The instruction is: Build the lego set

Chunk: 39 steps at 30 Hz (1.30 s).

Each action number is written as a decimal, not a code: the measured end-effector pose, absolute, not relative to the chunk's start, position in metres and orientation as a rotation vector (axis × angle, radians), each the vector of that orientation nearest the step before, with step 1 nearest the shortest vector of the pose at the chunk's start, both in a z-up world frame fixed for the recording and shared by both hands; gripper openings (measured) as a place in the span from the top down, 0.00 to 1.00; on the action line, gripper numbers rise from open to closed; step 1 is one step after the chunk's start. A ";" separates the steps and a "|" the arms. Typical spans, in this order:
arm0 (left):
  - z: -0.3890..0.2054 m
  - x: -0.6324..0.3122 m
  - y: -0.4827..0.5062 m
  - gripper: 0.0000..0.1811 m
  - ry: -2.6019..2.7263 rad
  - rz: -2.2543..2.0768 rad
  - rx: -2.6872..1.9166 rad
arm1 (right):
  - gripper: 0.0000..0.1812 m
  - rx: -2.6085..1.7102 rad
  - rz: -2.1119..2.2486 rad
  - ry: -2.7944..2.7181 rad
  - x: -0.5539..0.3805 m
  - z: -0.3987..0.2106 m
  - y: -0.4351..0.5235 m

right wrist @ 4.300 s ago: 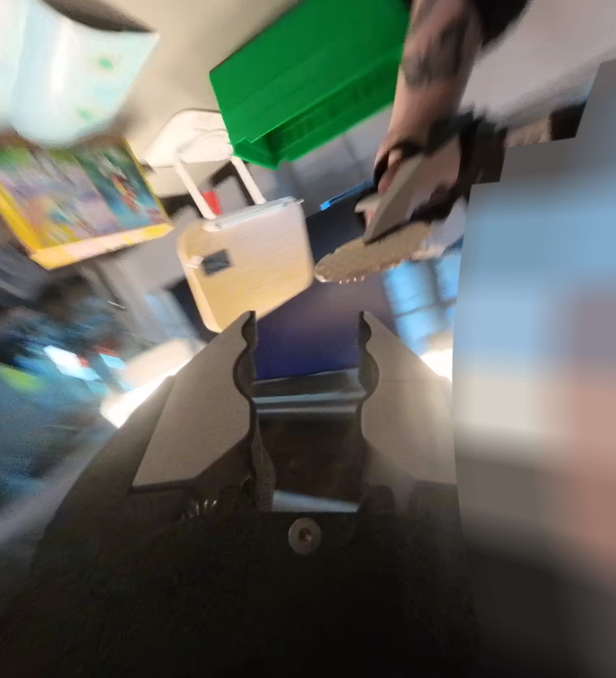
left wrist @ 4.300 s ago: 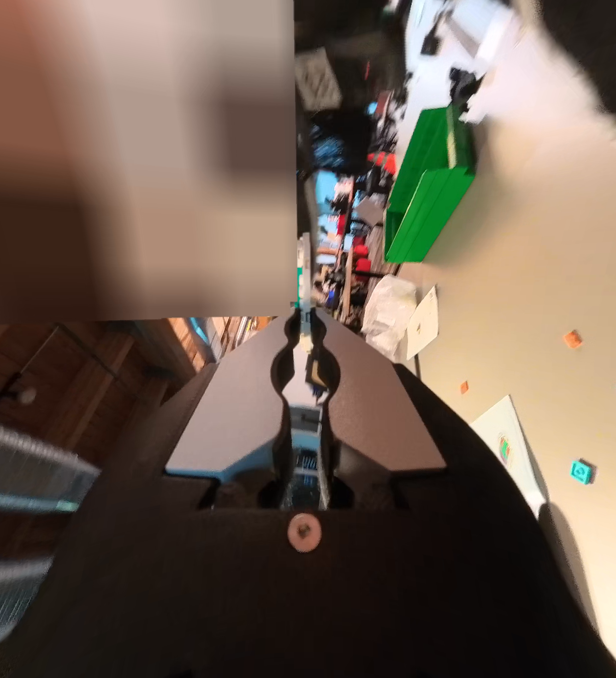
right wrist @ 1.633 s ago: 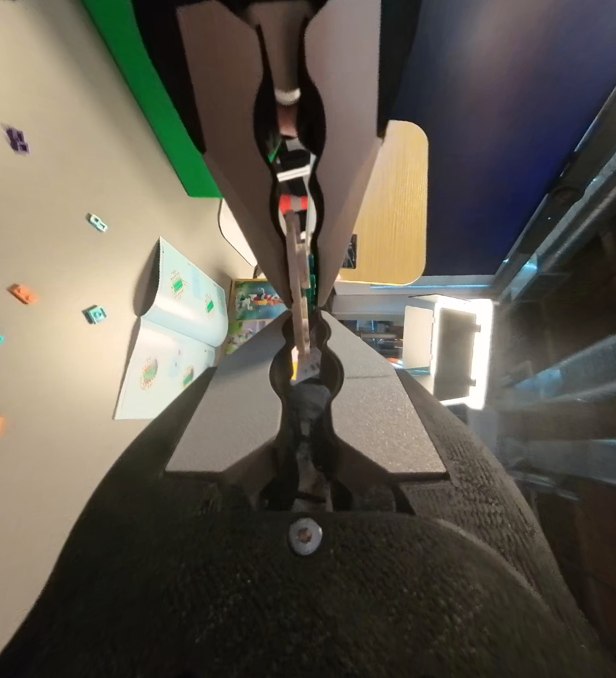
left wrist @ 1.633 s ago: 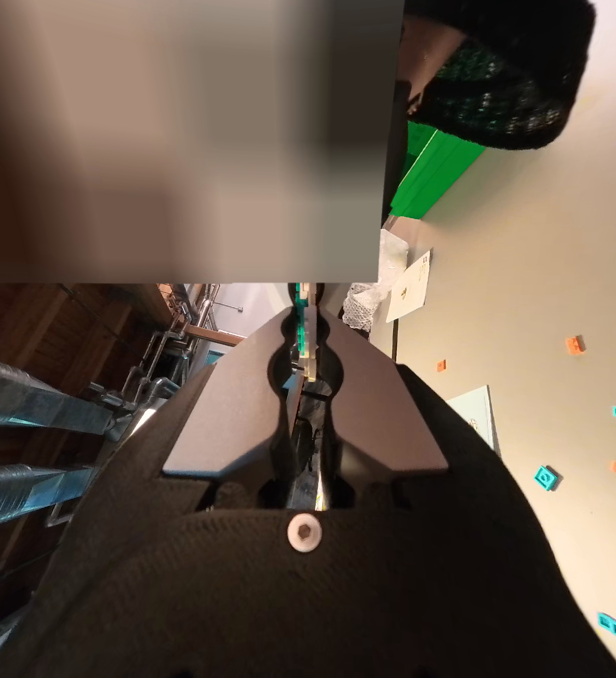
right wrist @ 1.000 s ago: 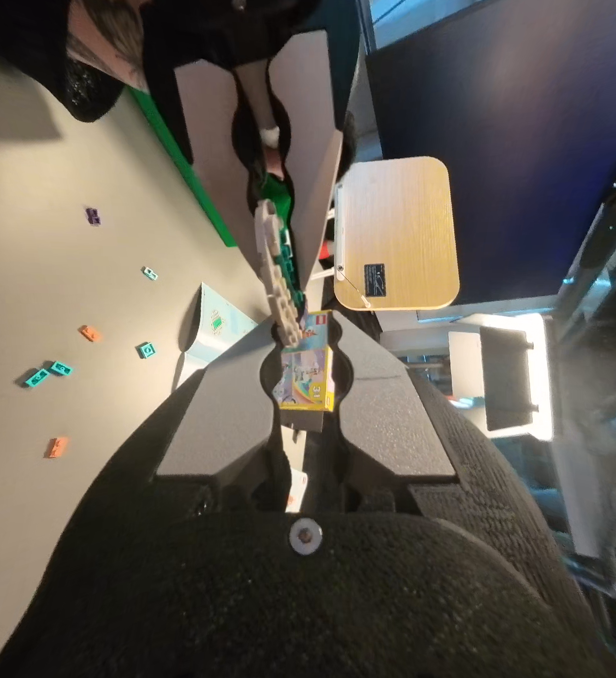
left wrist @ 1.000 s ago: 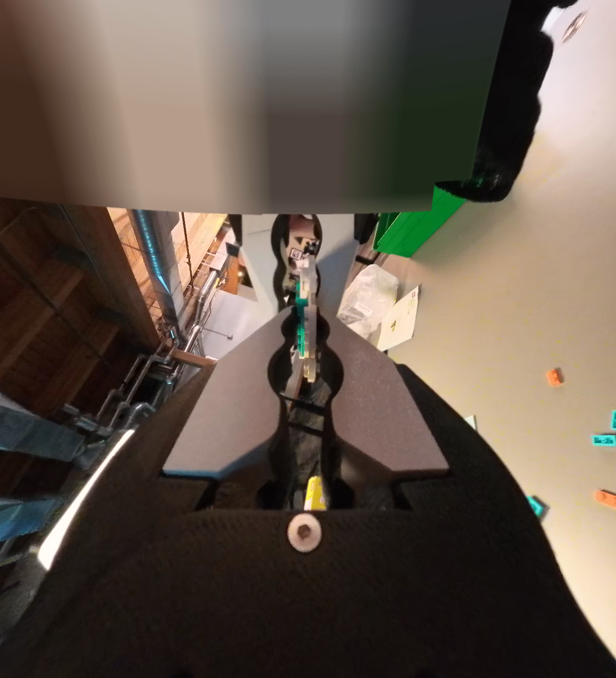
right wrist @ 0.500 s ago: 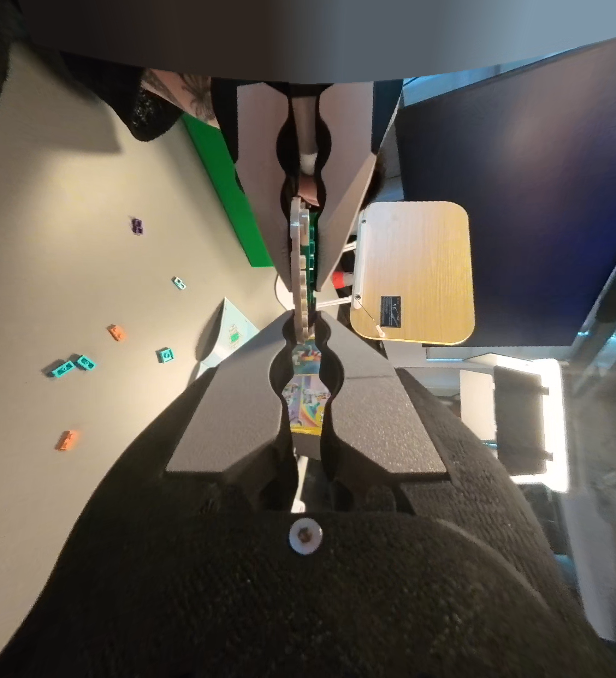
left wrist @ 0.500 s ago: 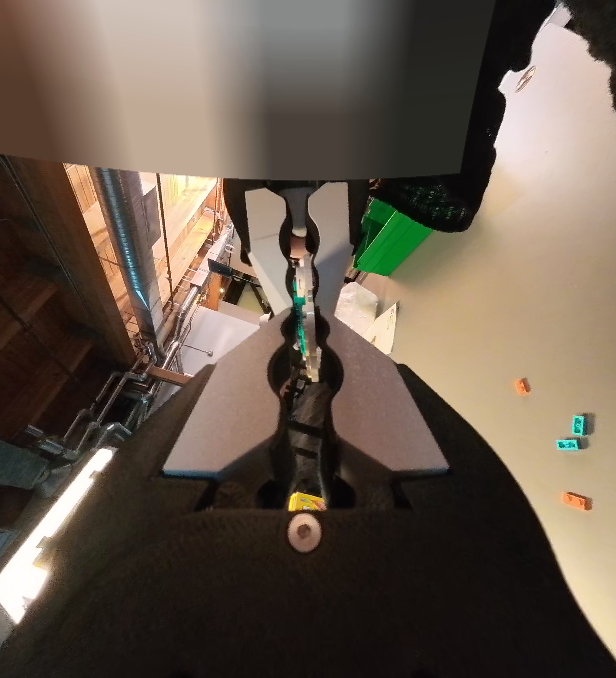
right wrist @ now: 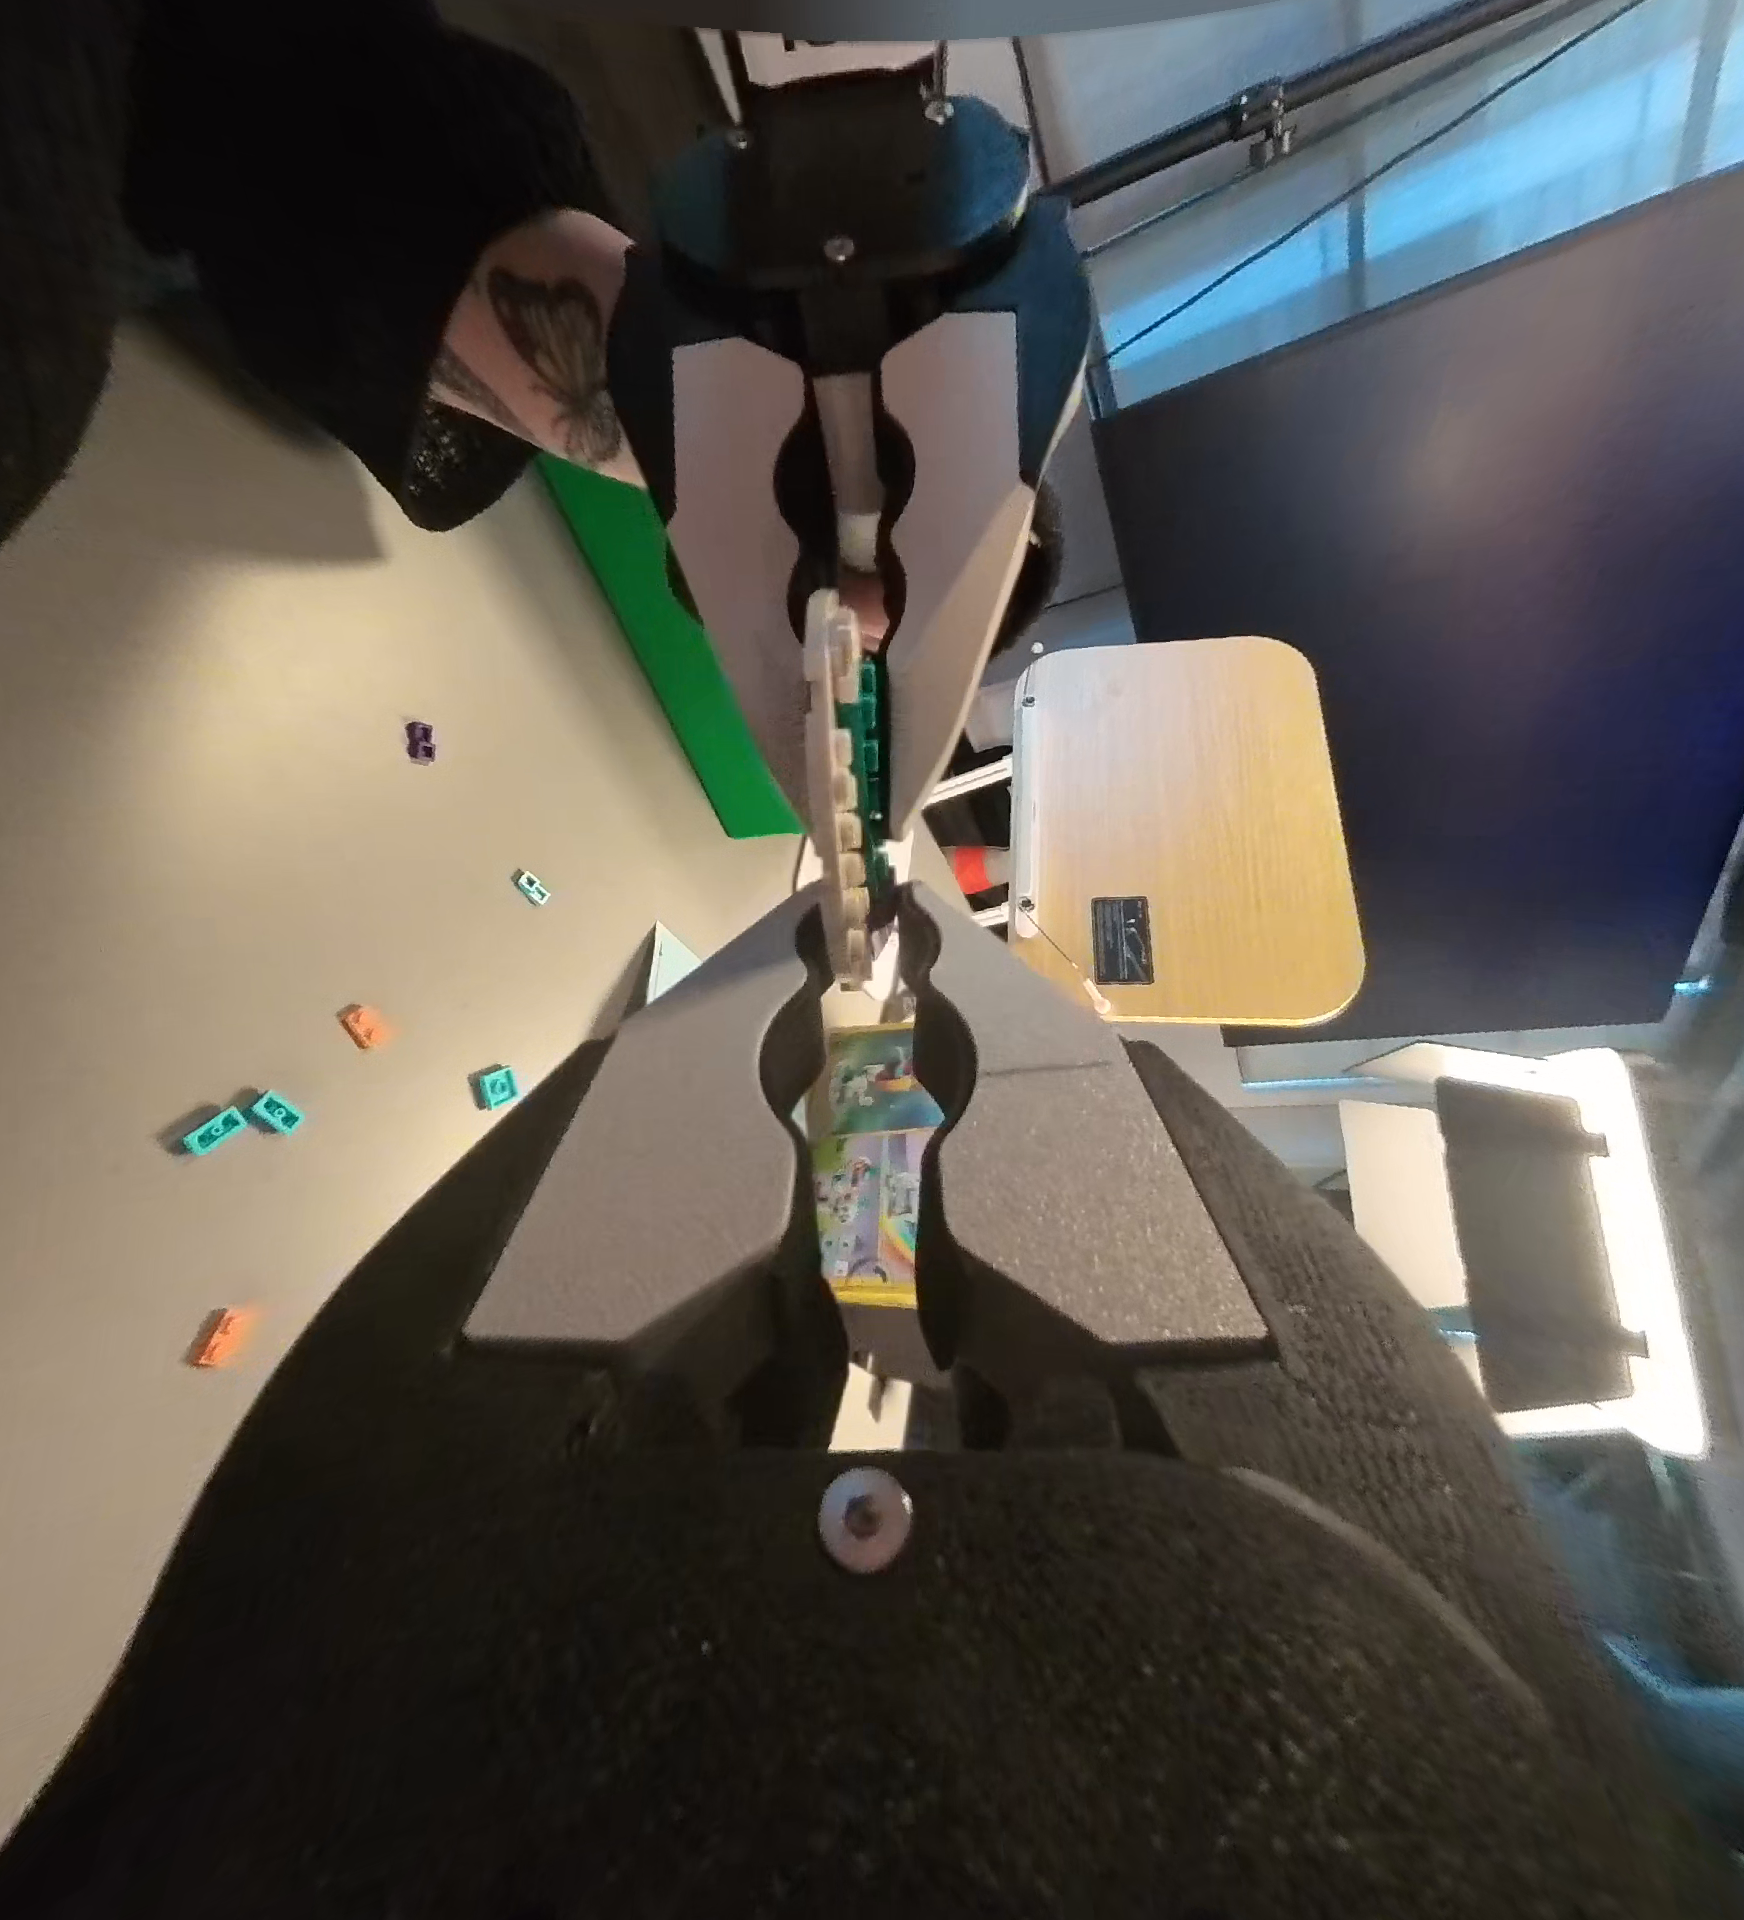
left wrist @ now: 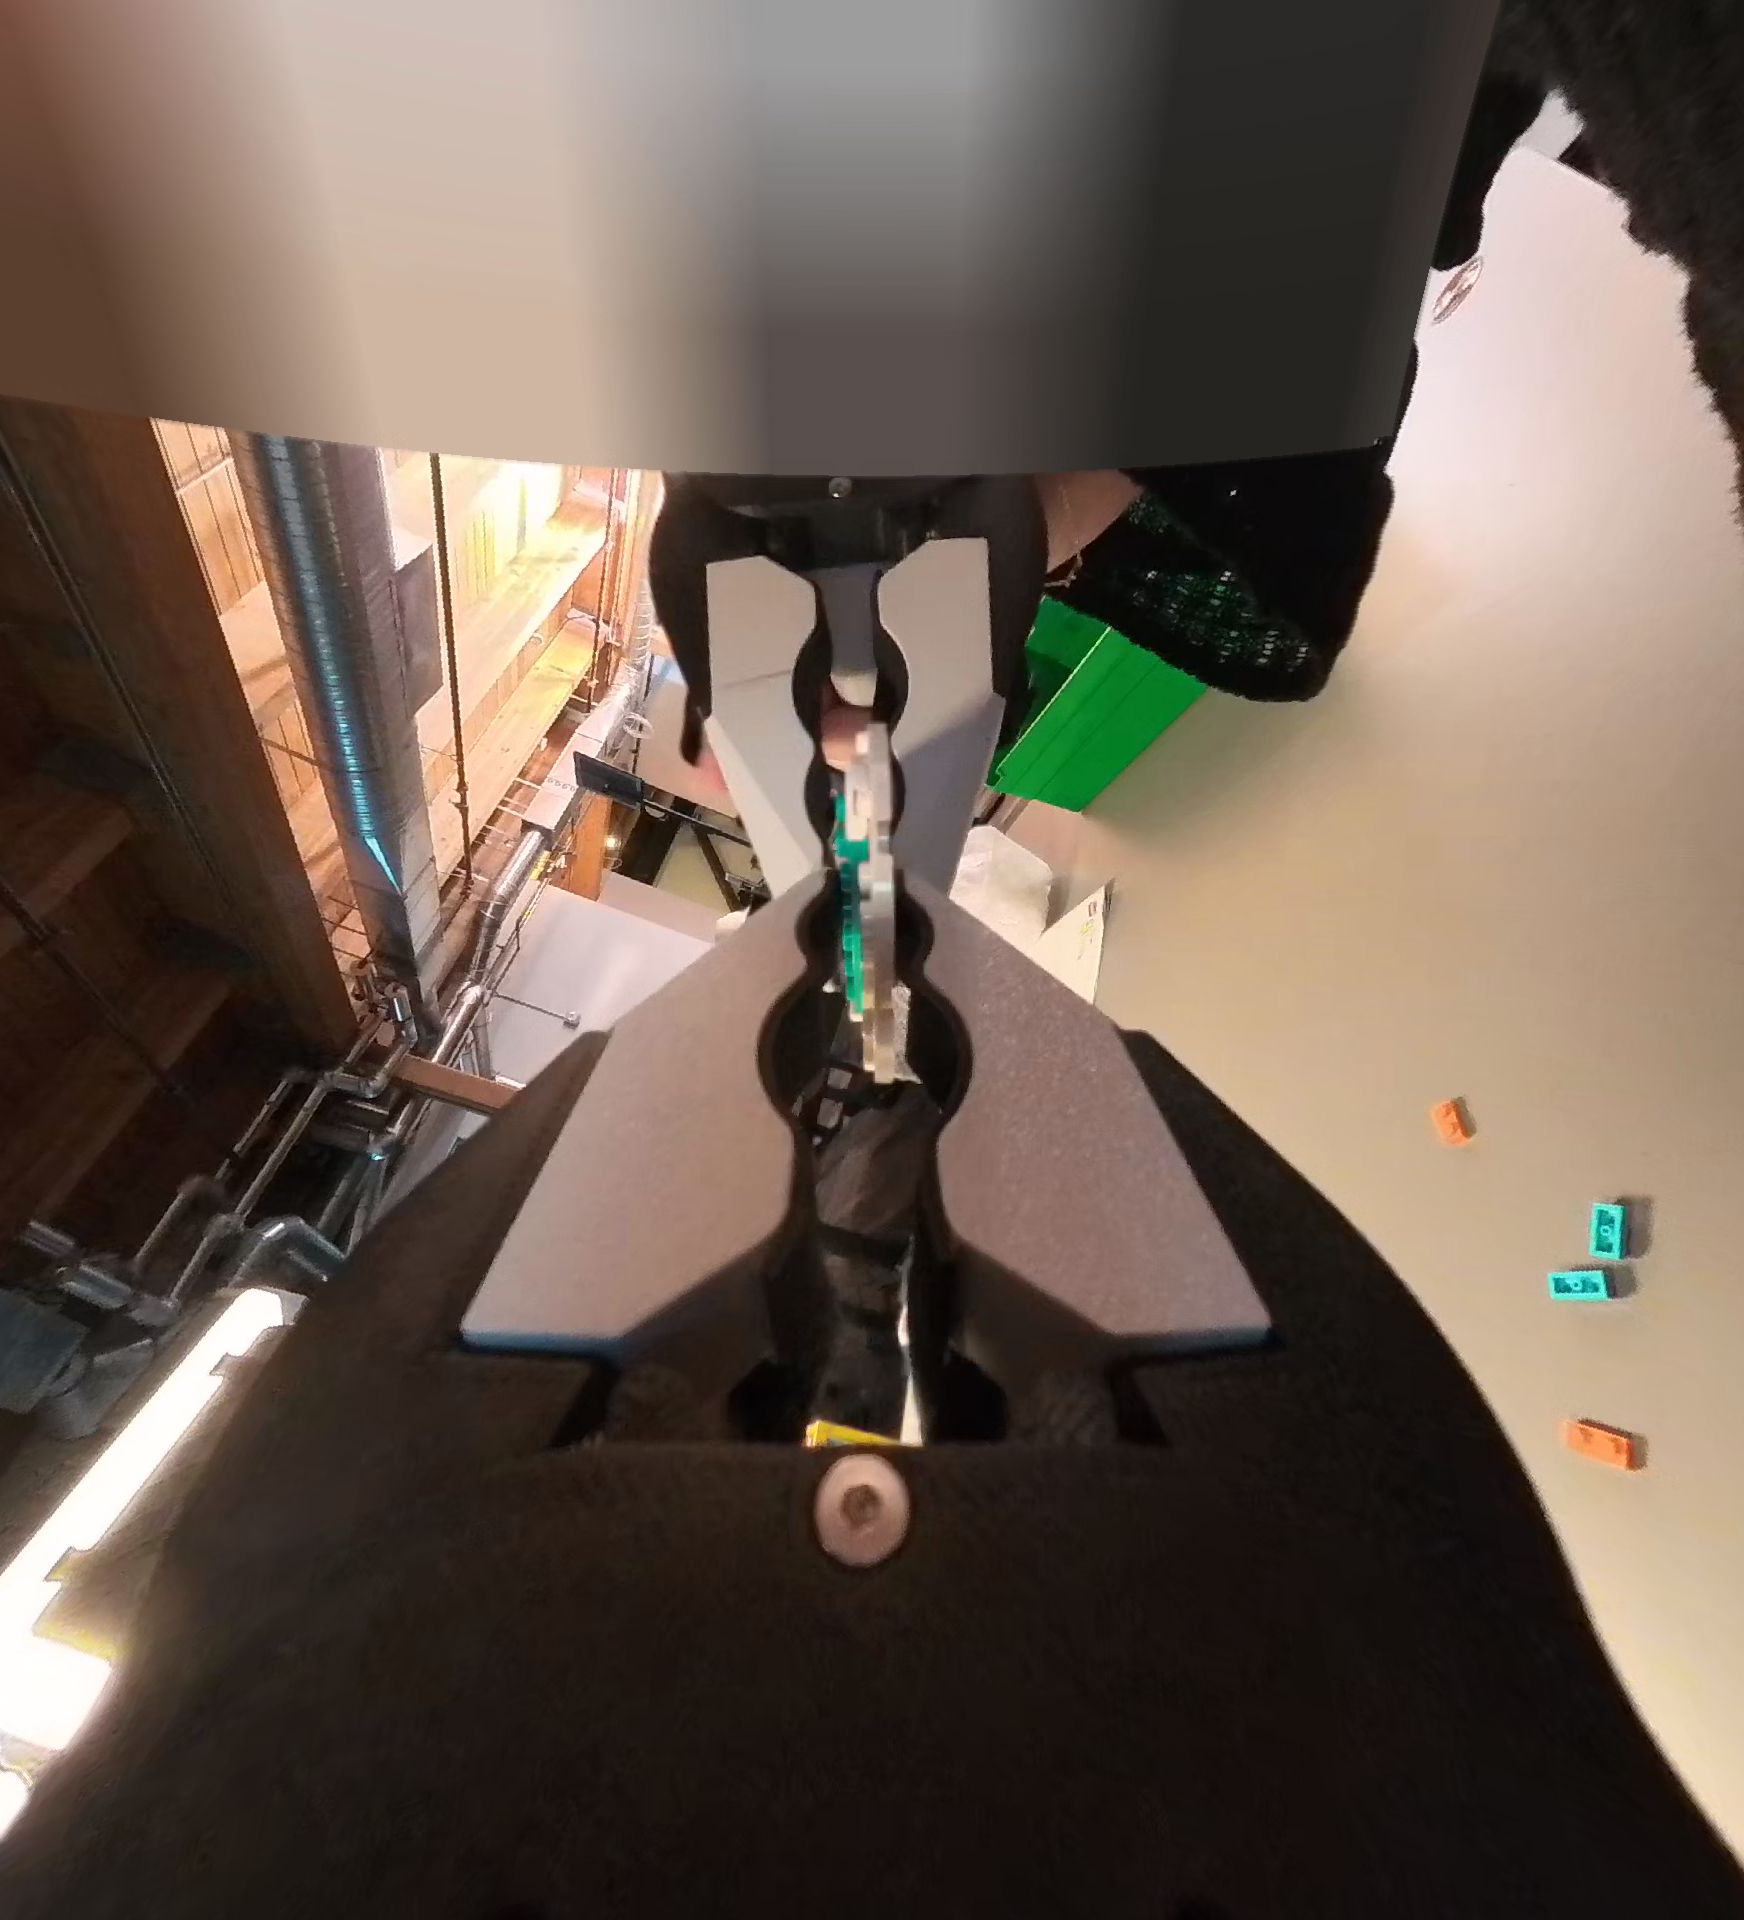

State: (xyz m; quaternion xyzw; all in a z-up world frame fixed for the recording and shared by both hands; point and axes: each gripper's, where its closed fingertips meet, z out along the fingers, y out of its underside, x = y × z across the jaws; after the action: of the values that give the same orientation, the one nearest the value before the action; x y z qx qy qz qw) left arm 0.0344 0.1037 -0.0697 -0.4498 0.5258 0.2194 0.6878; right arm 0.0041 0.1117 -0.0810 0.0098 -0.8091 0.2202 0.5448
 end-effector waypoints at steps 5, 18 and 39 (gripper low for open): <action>-0.072 0.035 0.104 0.96 1.182 0.479 -1.008 | 0.96 0.013 0.513 -1.942 0.005 -0.084 0.112; -0.104 -0.005 0.132 0.96 1.160 0.900 -1.264 | 0.91 -0.207 0.311 -1.797 -0.028 -0.112 0.138; -0.316 -0.108 0.021 0.79 0.088 -0.009 -2.354 | 0.97 -0.081 0.662 -1.618 -0.066 -0.239 0.164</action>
State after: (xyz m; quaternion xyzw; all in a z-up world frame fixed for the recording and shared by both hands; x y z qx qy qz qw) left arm -0.1080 0.0214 -0.3163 -0.9231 0.0346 -0.0037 0.3829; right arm -0.0659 0.1636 -0.2385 -0.0356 -0.7098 0.2902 0.6408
